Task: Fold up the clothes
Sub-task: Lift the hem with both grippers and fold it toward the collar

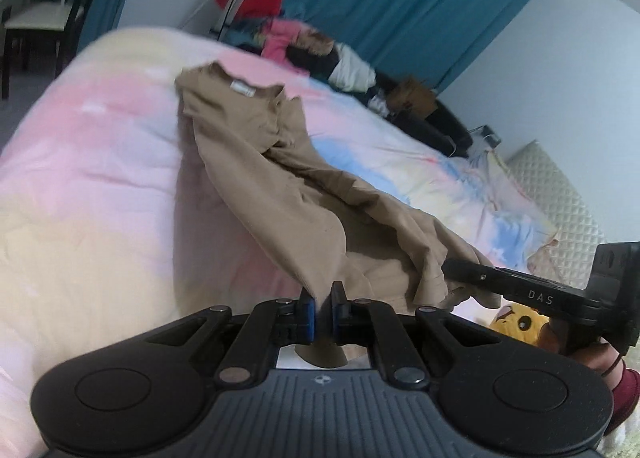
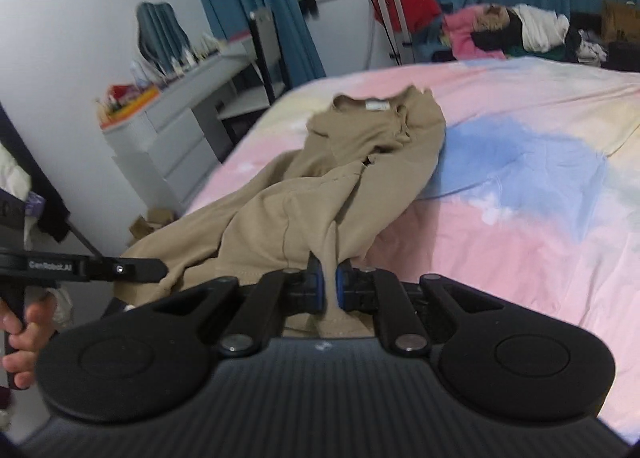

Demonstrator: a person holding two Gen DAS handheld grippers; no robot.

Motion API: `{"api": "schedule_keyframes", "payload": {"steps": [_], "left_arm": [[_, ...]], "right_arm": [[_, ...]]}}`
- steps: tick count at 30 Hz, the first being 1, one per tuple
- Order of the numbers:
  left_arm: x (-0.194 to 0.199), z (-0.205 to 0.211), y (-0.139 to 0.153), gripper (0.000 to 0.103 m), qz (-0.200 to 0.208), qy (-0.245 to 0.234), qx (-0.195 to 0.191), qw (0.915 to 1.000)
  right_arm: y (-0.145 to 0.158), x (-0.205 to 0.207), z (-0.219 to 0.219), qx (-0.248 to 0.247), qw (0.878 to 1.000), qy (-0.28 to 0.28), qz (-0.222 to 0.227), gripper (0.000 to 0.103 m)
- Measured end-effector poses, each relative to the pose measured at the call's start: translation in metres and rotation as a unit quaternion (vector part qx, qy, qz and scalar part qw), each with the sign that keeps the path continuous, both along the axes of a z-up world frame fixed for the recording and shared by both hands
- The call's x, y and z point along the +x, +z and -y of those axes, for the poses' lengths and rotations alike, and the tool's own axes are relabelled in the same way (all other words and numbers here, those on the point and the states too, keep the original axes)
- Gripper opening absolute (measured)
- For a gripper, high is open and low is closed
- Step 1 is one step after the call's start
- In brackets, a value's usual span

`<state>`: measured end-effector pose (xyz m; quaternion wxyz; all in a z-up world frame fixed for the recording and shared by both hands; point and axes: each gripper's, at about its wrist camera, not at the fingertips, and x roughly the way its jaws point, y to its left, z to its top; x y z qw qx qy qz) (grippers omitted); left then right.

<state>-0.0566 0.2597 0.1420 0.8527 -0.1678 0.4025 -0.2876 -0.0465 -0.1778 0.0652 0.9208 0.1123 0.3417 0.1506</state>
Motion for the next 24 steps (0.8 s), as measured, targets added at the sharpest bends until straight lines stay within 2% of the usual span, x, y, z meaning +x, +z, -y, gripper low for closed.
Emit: {"api": "schedule_keyframes", "payload": {"steps": [3, 7, 9, 11, 13, 15, 17, 20, 24], "left_arm": [[-0.033, 0.023, -0.013, 0.007, 0.014, -0.005, 0.014, 0.9998], [-0.085, 0.021, -0.028, 0.007, 0.001, -0.016, 0.020, 0.9997], [-0.098, 0.028, -0.053, 0.007, -0.012, -0.013, 0.024, 0.9996], [-0.103, 0.027, -0.066, 0.007, -0.012, -0.008, 0.033, 0.9993], [-0.100, 0.027, -0.074, 0.007, -0.003, -0.002, 0.042, 0.9991], [-0.078, 0.032, -0.078, 0.007, -0.004, 0.004, 0.032, 0.9995], [-0.058, 0.035, -0.071, 0.007, 0.010, 0.008, 0.032, 0.9994], [-0.014, 0.062, -0.058, 0.007, 0.039, 0.018, 0.041, 0.9982], [0.039, 0.078, -0.034, 0.007, 0.082, 0.034, 0.058, 0.9943]], "right_arm": [[-0.004, -0.023, 0.006, 0.010, 1.000, 0.009, 0.001, 0.009], [-0.023, -0.063, 0.011, 0.013, 1.000, 0.019, -0.019, 0.009], [-0.032, -0.080, 0.013, 0.012, 0.999, 0.019, -0.024, 0.009], [-0.038, -0.087, 0.015, 0.019, 0.999, 0.017, -0.028, 0.009], [-0.041, -0.086, 0.018, 0.028, 0.999, 0.013, -0.030, 0.009], [-0.040, -0.076, 0.021, 0.030, 0.999, 0.007, -0.023, 0.009], [-0.037, -0.061, 0.023, 0.036, 0.999, 0.001, -0.016, 0.009], [-0.029, -0.031, 0.024, 0.040, 0.999, -0.005, 0.003, 0.009], [-0.022, 0.024, 0.029, 0.050, 0.998, -0.023, 0.021, 0.009]]}}
